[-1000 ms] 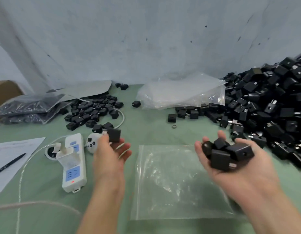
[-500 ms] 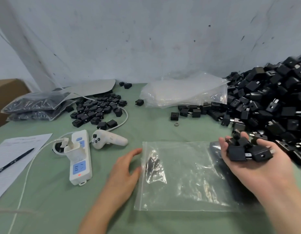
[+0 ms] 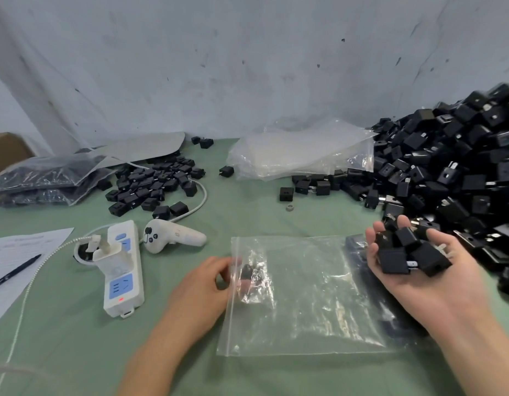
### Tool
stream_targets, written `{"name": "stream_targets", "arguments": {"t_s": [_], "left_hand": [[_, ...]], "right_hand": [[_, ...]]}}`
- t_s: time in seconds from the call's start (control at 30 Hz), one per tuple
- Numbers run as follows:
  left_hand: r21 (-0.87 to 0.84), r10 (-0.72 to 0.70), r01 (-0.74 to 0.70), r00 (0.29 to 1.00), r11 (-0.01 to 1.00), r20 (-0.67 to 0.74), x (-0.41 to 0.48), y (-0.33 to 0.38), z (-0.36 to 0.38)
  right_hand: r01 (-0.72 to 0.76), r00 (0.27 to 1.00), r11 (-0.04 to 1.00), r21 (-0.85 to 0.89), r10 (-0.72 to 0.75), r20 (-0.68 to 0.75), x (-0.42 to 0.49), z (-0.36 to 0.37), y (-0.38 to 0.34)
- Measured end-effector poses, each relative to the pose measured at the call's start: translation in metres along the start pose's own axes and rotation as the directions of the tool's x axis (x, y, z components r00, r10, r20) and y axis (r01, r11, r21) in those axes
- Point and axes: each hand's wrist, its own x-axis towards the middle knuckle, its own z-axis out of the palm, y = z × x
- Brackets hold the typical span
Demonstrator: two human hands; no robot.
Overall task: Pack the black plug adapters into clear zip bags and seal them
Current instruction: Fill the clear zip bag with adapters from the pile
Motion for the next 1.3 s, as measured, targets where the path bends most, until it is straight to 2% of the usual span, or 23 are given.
{"name": "stream_targets", "arguments": {"t_s": [0.1, 0.2, 0.4, 0.47, 0.53, 0.57, 0.6, 0.63, 0.67, 0.7, 0.77, 0.87, 1.0, 1.13, 1.3], "left_hand": [[0.113, 0.065, -0.07, 0.997, 0.991, 0.042, 0.006, 0.0, 0.005], [0.232, 0.127, -0.129, 0.992, 0.964, 0.025, 0.013, -0.002, 0.01], [0.185, 0.27, -0.268, 0.963, 0.945, 0.016, 0.017, 0.002, 0.015], [0.094, 0.26, -0.257, 0.965, 0.962, -0.027, 0.015, 0.004, 0.013], [-0.155, 0.127, -0.153, 0.978, 0.976, -0.166, 0.012, 0.006, 0.009], [-0.355, -0.007, -0.068, 0.978, 0.932, -0.208, 0.012, 0.008, 0.004], [-0.578, -0.156, 0.033, 0.974, 0.815, -0.165, 0.011, 0.011, -0.001], [-0.748, -0.254, 0.142, 0.966, 0.649, -0.037, 0.012, 0.014, -0.006], [-0.828, -0.291, 0.248, 0.951, 0.503, 0.108, 0.012, 0.016, -0.01], [-0.833, -0.283, 0.345, 0.929, 0.432, 0.237, 0.012, 0.018, -0.012], [-0.789, -0.256, 0.471, 0.881, 0.394, 0.397, 0.012, 0.021, -0.013], [-0.789, -0.198, 0.533, 0.846, 0.306, 0.495, 0.015, 0.026, -0.008], [-0.818, -0.137, 0.552, 0.833, 0.162, 0.535, 0.024, 0.034, 0.001], [-0.804, 0.081, 0.585, 0.811, -0.108, 0.58, 0.03, 0.041, 0.015], [-0.749, 0.225, 0.593, 0.805, -0.294, 0.549, 0.041, 0.041, 0.026]], "right_hand": [[-0.017, 1.0, 1.0, 0.007, 0.017, -0.005, 0.002, -0.002, 0.0], [-0.016, 1.0, 1.0, 0.019, 0.016, -0.005, 0.003, -0.004, 0.001], [-0.016, 1.0, 1.0, 0.016, 0.016, 0.006, 0.004, -0.004, 0.001], [-0.022, 1.0, 1.0, 0.02, 0.022, 0.003, 0.004, -0.005, 0.001], [-0.042, 0.999, 0.999, 0.028, 0.042, 0.003, 0.005, -0.006, -0.001], [-0.057, 0.998, 0.998, 0.031, 0.057, 0.01, 0.005, -0.006, -0.003], [-0.07, 0.997, 0.997, 0.03, 0.069, 0.019, 0.005, -0.006, -0.005], [-0.078, 0.997, 0.997, 0.024, 0.078, 0.027, 0.006, -0.005, -0.007], [-0.081, 0.996, 0.997, 0.014, 0.081, 0.031, 0.006, -0.003, -0.008], [-0.08, 0.996, 0.997, 0.007, 0.08, 0.031, 0.007, -0.001, -0.008], [-0.075, 0.997, 0.997, -0.001, 0.075, 0.025, 0.007, 0.001, -0.007], [-0.08, 0.996, 0.997, -0.015, 0.081, 0.024, 0.007, -0.002, -0.003], [-0.081, 0.997, 0.997, -0.017, 0.081, 0.017, 0.006, -0.003, -0.002], [-0.076, 0.997, 0.997, 0.002, 0.076, 0.021, 0.005, -0.003, -0.001], [-0.079, 0.997, 0.997, 0.015, 0.078, 0.015, 0.004, -0.003, -0.001]]}}
